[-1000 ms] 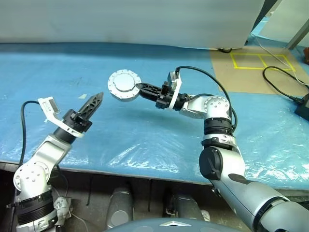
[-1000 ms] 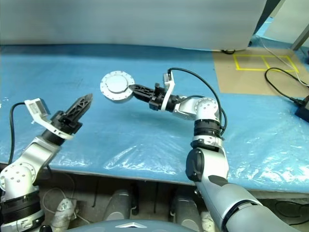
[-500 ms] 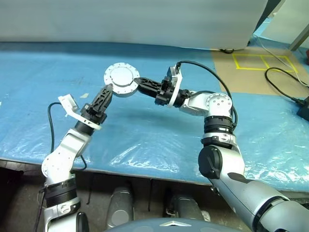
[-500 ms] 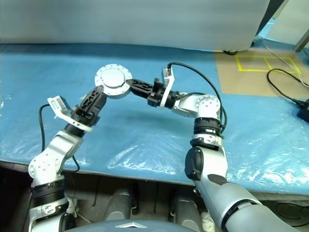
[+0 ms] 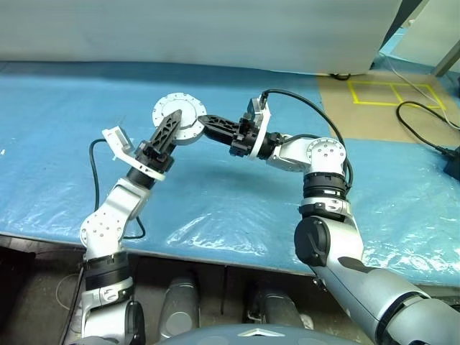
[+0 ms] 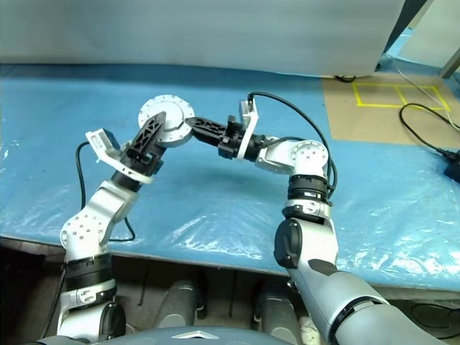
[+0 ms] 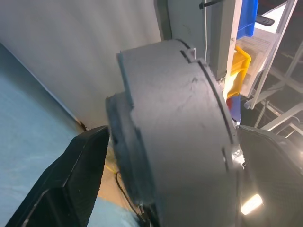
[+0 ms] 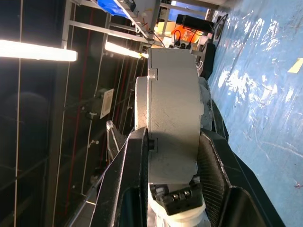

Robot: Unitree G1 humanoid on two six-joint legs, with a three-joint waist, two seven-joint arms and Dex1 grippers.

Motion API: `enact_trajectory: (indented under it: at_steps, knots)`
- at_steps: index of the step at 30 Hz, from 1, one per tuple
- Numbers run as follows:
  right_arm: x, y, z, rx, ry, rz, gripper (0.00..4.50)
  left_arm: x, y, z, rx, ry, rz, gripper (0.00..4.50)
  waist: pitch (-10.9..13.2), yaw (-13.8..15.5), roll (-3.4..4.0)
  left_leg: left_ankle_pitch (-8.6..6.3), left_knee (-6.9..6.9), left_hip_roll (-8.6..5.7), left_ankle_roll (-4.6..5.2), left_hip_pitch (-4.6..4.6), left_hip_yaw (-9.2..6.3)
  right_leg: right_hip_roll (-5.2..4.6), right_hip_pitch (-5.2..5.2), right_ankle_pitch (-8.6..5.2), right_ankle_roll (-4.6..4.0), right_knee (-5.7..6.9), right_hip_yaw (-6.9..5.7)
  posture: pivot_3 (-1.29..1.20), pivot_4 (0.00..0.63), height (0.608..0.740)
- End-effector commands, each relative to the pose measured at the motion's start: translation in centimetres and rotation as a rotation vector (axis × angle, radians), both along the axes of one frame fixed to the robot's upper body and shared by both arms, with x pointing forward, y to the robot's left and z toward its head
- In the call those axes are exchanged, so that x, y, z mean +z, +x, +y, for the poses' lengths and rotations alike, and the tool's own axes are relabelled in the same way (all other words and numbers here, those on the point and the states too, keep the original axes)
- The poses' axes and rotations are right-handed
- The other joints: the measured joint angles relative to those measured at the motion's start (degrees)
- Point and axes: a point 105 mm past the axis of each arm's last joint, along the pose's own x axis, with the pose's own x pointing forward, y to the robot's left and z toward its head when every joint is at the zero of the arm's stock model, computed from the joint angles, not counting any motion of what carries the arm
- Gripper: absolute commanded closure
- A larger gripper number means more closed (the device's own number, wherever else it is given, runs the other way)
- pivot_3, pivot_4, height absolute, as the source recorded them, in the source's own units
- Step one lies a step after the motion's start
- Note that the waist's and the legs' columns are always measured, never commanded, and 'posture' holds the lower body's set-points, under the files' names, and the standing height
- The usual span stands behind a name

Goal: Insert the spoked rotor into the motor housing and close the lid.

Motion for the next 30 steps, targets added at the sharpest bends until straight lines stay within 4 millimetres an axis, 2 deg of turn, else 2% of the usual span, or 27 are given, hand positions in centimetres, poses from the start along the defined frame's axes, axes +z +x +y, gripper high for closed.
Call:
enact_trajectory:
  at_steps: [1,7,10,13,14,19,23,26,30]
  knots:
    - [2.8,-0.8,0.1,0.034,0.081,-0.097,3.42,0.8,0.3,-1.2,-0.024,0.01,-0.022,0.02,0.0,0.0,0.0,0.0,0.04,-0.01,0.0,-0.01,-0.02,-0.01,0.02,0.01,0.01,0.0,0.0,0.0,0.15,0.74]
    - [2.7,-0.8,0.1,0.027,0.076,-0.099,3.42,-0.2,1.4,-0.8,0.011,0.016,0.026,0.02,0.0,-0.1,0.0,0.0,0.05,-0.03,0.0,-0.02,-0.08,-0.02,0.03,0.02,0.03,0.0,0.0,0.0,0.15,0.74]
    - [2.6,-0.7,-0.1,0.018,0.074,-0.097,3.42,-0.2,1.5,-0.5,0.024,-0.003,0.029,0.62,0.0,0.0,0.0,0.0,0.05,-0.05,0.0,-0.05,-0.11,-0.02,0.03,0.02,0.03,-0.01,-0.02,0.0,0.15,0.74]
    - [2.5,-0.7,-0.1,0.016,0.075,-0.094,3.42,-0.1,1.4,-0.7,0.015,0.0,0.025,1.55,0.0,0.0,0.0,0.0,0.06,-0.06,0.0,-0.06,-0.12,-0.03,0.03,0.02,0.03,-0.01,-0.02,0.0,0.15,0.74]
    - [2.5,-0.7,-0.1,0.016,0.076,-0.093,3.42,0.0,1.3,-0.8,0.009,0.003,0.022,1.65,0.0,0.0,0.0,0.0,0.06,-0.06,0.0,-0.06,-0.13,-0.03,0.03,0.02,0.03,-0.01,-0.02,0.0,0.15,0.74]
    - [2.4,-0.7,0.1,0.023,0.076,-0.09,3.42,0.1,1.5,-1.5,0.012,0.028,0.043,1.65,0.0,0.0,0.0,0.0,0.07,-0.06,0.0,-0.07,-0.14,-0.03,0.03,0.02,0.04,0.0,-0.03,0.0,0.15,0.74]
    - [2.4,-0.8,0.2,0.026,0.076,-0.09,3.42,0.7,1.2,-1.4,0.005,-0.025,0.02,1.65,0.0,-0.1,0.0,0.0,0.07,-0.06,0.0,-0.07,-0.15,-0.03,0.03,0.02,0.04,0.0,-0.04,0.0,0.15,0.74]
    - [2.4,-0.8,0.1,0.026,0.077,-0.09,3.42,-0.2,2.2,-1.0,0.053,-0.008,0.093,1.66,0.0,-0.1,0.0,0.0,0.07,-0.06,0.01,-0.07,-0.15,-0.03,0.03,0.02,0.04,0.0,-0.04,0.0,0.15,0.74]
    - [2.4,-0.7,0.1,0.015,0.071,-0.097,3.42,-0.1,1.7,-1.4,0.043,-0.014,0.089,1.76,0.0,0.0,0.0,0.0,0.09,-0.07,0.0,-0.07,-0.16,-0.04,0.05,0.03,0.05,0.0,-0.04,0.0,0.15,0.74]
